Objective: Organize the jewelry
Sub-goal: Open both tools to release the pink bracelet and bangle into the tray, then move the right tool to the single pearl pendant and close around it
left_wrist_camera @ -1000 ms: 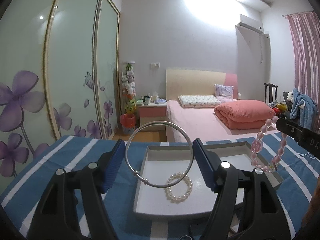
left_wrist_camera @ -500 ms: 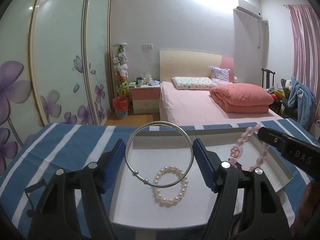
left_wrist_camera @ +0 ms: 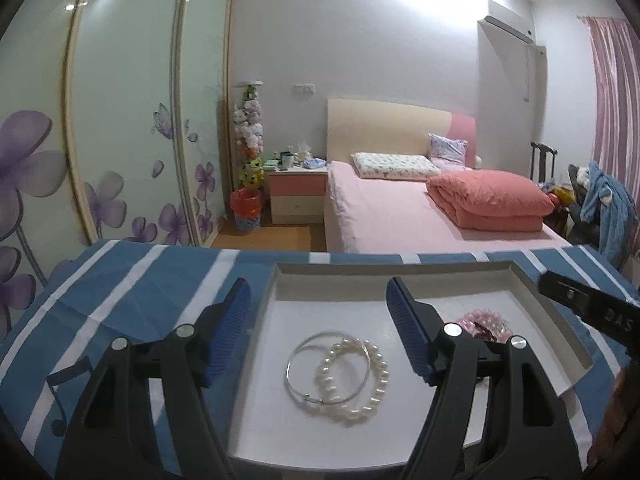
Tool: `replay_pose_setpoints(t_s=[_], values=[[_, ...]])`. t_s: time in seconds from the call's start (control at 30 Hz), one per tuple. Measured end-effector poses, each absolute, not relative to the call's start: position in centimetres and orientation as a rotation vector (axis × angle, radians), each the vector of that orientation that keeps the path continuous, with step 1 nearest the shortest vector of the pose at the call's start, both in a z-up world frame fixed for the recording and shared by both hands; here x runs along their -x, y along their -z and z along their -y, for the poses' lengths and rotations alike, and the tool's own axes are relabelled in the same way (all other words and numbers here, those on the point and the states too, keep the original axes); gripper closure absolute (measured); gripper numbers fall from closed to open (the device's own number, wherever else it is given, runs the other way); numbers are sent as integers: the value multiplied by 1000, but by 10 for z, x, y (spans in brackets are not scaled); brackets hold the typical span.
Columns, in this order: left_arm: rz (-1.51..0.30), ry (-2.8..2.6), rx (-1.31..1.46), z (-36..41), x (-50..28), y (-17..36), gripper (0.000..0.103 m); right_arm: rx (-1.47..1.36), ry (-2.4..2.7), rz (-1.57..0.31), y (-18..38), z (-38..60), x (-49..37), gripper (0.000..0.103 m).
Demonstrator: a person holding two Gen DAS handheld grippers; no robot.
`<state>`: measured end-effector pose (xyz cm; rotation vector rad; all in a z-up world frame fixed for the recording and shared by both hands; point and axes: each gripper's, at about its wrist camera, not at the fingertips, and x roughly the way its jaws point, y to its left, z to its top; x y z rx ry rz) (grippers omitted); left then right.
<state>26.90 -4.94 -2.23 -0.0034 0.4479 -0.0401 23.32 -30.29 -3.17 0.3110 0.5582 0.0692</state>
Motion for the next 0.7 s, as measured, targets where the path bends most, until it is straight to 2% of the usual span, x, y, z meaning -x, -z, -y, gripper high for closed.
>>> replay_pose_setpoints(t_s=[0.4, 0.7], values=[[-433, -2, 24, 26, -229, 8, 34, -286, -61, -553, 25, 308, -204, 64], [-538, 44, -10, -1, -180, 23, 34, -165, -151, -704, 48, 298, -153, 64]])
